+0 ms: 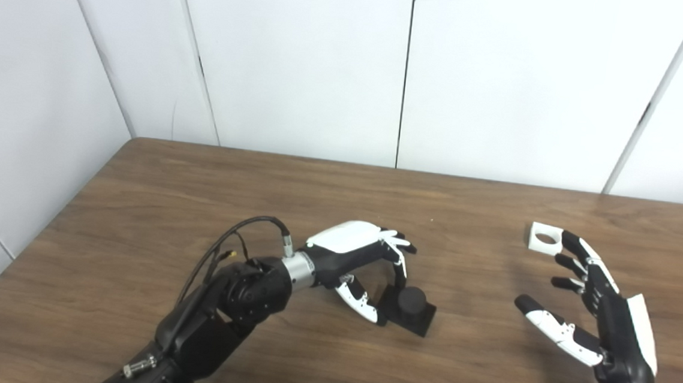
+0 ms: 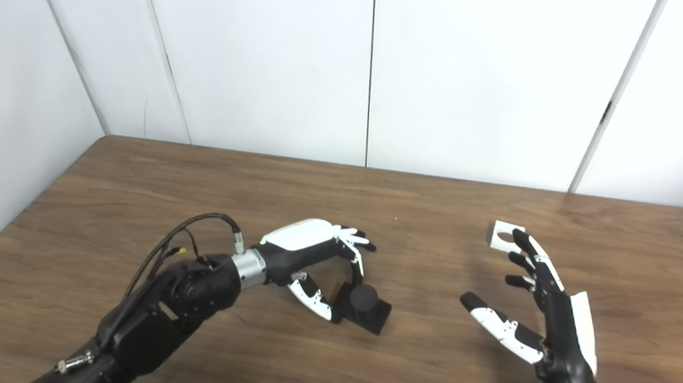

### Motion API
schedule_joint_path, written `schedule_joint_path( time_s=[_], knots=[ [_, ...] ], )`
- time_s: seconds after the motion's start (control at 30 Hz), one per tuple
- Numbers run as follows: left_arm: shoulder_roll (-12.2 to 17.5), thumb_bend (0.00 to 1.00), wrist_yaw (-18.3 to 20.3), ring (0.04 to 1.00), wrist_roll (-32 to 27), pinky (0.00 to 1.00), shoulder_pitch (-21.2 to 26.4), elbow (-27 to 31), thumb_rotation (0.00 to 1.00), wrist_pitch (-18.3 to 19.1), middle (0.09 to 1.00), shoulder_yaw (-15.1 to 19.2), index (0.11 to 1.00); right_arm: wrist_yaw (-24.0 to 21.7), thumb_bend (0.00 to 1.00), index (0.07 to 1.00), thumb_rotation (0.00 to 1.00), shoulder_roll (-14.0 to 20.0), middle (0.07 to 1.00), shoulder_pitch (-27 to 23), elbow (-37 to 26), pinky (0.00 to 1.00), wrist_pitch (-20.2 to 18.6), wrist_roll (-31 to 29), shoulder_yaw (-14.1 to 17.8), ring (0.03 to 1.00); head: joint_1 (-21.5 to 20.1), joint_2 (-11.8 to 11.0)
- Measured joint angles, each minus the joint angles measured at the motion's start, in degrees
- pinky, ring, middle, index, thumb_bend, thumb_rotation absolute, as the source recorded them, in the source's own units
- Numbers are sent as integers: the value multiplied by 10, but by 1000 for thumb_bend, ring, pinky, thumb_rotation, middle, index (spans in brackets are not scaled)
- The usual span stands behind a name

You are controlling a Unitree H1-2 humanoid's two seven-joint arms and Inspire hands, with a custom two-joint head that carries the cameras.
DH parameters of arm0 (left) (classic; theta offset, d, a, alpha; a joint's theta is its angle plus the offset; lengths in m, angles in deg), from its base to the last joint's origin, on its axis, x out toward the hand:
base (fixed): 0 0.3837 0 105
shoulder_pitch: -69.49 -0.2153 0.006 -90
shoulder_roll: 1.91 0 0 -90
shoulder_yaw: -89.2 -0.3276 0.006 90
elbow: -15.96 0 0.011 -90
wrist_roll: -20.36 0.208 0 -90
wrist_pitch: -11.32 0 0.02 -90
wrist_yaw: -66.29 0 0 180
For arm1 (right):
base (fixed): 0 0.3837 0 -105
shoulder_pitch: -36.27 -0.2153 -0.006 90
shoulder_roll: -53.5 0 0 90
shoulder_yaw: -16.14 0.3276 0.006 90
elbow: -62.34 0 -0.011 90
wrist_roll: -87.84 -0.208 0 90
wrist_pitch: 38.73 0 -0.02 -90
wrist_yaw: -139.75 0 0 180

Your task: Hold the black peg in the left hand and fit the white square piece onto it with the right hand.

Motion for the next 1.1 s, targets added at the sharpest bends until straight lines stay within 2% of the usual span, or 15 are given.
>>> schedule_joint_path(
  time_s=[0.17, 0.27, 0.37, 0.4, 0.43, 0.57, 0.67, 0.77, 1.1],
  knots=[
    [-9, 520, 5, 986, 0, 1000, -4, 12, 76, 0, 924, -8, 491, -1, 652, 888, 426, 0, 906, 2, -4, 725, -1, 0, 1, 851, -28, 11],
    [-9, 521, 10, 987, -4, 1000, -9, 17, 74, -1, 926, -6, 491, -1, 672, 885, 445, -1, 902, 2, -15, 705, -8, 5, 1, 842, -87, 20],
    [-3, 521, 19, 980, -13, 1000, -13, 18, 71, -6, 920, -1, 491, 0, 705, 882, 479, -6, 894, 0, -25, 705, -17, 17, 1, 836, -200, 31],
    [4, 521, 23, 979, -21, 1000, -16, 20, 70, -12, 920, 2, 491, 2, 714, 883, 485, -11, 895, -1, -25, 705, -19, 23, 0, 836, -226, 31],
    [9, 521, 27, 977, -25, 1000, -18, 23, 70, -17, 919, 4, 491, 4, 723, 883, 482, -13, 897, -2, -25, 714, -22, 26, 0, 839, -226, 31],
    [37, 522, 44, 968, -43, 1000, -27, 30, 63, -24, 912, 18, 491, 13, 756, 880, 471, -28, 896, -12, -25, 757, -40, 41, 1, 850, -320, 22],
    [51, 522, 46, 964, -49, 1000, -30, 29, 61, -38, 909, 25, 491, 15, 758, 877, 459, -32, 894, -27, -25, 771, -46, 48, 1, 851, -343, 17],
    [50, 522, 46, 964, -53, 1000, -31, 22, 61, -49, 910, 26, 491, 18, 752, 875, 444, -31, 889, -37, -25, 764, -46, 55, 5, 845, -352, 11],
    [49, 522, 47, 963, -56, 999, -30, 14, 60, -64, 911, 30, 491, 22, 760, 866, 420, -16, 882, -50, -25, 733, -52, 77, 17, 827, -346, 7]
  ],
)
